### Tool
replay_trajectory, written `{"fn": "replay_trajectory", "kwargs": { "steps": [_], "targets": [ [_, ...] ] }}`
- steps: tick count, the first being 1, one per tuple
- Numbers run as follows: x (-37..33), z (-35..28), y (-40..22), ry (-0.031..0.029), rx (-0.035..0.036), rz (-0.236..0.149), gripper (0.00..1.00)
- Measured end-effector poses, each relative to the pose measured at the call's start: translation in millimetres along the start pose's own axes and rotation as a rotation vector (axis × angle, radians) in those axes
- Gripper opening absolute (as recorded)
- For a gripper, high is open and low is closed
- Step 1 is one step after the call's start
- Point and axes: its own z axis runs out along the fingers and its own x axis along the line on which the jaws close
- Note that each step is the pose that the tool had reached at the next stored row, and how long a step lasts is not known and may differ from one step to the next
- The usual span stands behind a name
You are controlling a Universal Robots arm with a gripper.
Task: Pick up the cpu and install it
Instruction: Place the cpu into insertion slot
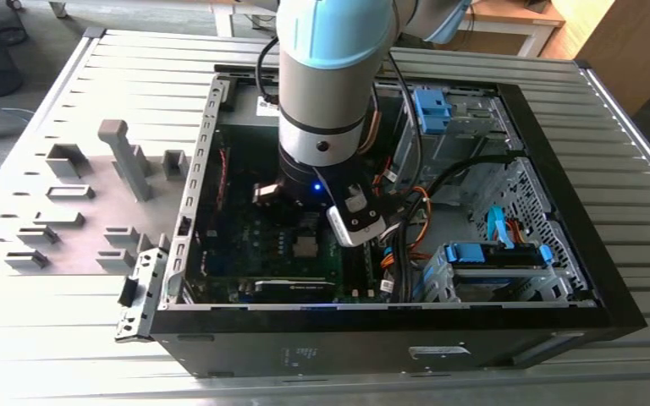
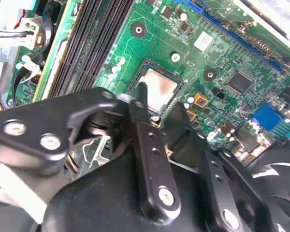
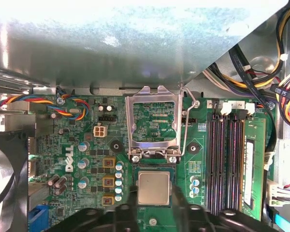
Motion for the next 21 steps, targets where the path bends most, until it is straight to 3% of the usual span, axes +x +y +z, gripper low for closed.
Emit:
{"fn": "replay_trajectory", "kwargs": {
  "steps": [2,3,7,13,17,21],
  "targets": [
    [0.0,0.0,0.0,0.0,0.0,0.0,0.29],
    [0.0,0.0,0.0,-0.0001,0.0,0.0,0.29],
    [0.0,-0.1,0.0,0.0,0.0,0.0,0.12],
    [0.0,0.5,0.0,-0.0007,0.0011,0.01,0.11],
    [0.6,4.6,0.0,-0.0096,0.0042,0.015,0.11],
    [1.6,8.8,0.0,-0.0111,0.0088,0.015,0.11]
  ]
}}
